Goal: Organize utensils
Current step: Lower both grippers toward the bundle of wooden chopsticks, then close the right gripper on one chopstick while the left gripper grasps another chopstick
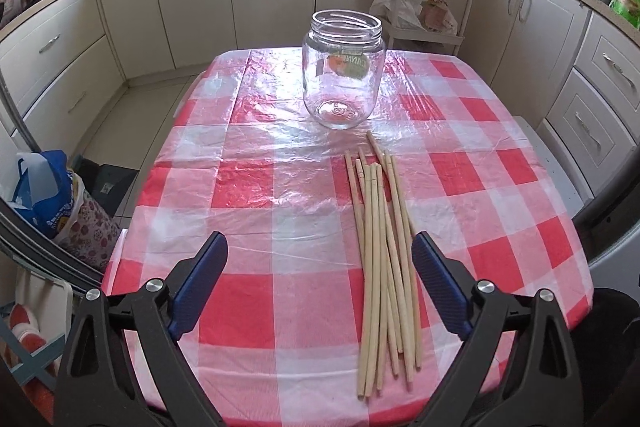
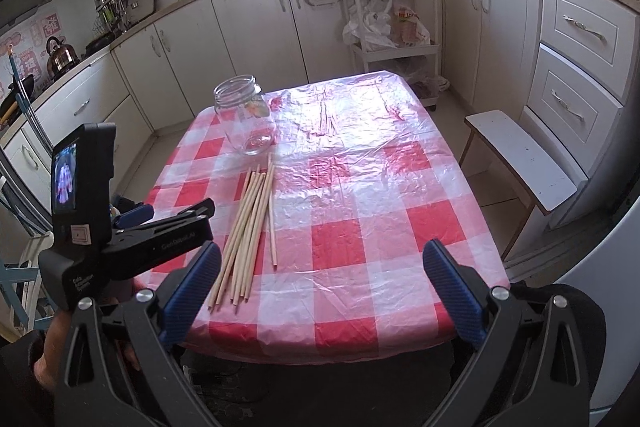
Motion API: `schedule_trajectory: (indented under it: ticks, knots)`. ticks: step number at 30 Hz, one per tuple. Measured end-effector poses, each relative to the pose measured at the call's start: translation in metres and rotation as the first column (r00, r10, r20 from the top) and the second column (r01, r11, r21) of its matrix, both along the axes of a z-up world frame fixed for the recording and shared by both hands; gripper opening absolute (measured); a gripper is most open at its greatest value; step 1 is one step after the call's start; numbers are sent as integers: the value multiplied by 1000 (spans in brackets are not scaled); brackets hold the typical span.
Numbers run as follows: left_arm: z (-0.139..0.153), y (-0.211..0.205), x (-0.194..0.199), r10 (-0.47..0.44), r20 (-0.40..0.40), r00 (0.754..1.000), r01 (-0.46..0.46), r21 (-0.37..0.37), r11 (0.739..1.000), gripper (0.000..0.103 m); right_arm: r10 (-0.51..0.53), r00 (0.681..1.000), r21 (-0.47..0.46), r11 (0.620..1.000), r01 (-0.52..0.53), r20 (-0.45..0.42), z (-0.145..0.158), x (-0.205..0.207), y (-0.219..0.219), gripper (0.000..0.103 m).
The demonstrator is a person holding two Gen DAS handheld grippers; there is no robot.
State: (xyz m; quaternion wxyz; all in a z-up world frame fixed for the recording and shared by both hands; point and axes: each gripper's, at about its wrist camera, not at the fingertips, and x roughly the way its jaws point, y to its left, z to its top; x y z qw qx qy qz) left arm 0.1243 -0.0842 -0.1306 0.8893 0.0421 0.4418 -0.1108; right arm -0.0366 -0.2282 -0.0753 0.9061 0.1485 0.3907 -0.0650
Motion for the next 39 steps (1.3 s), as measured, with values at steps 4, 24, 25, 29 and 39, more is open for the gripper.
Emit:
schedule_trajectory:
  ticks: [4,24,25,29,39]
  knots:
    - [-23,-5,27,-10,-46,999,11,8,1000,83,9,999,0,1000,-9,-30,-18,24,-3,97]
    - [-45,0,59,-30,-89,996,27,-33,999,73,84,990,16,996,-83,-117,-69,105,0,97]
    - [-44,3,59,-26,-89,996,23,-39,999,73,93,989,18,996,-91,-118,-70,107,2,97]
    - [-44,12,60,-6,-83,997,3,-33,999,70,129,983,26,992,-127,-129,-76,120,8,97]
    - [-47,21,62,-1,-76,997,3,25,1000,67,277,945,91,960,-265,-173,-96,156,22,54]
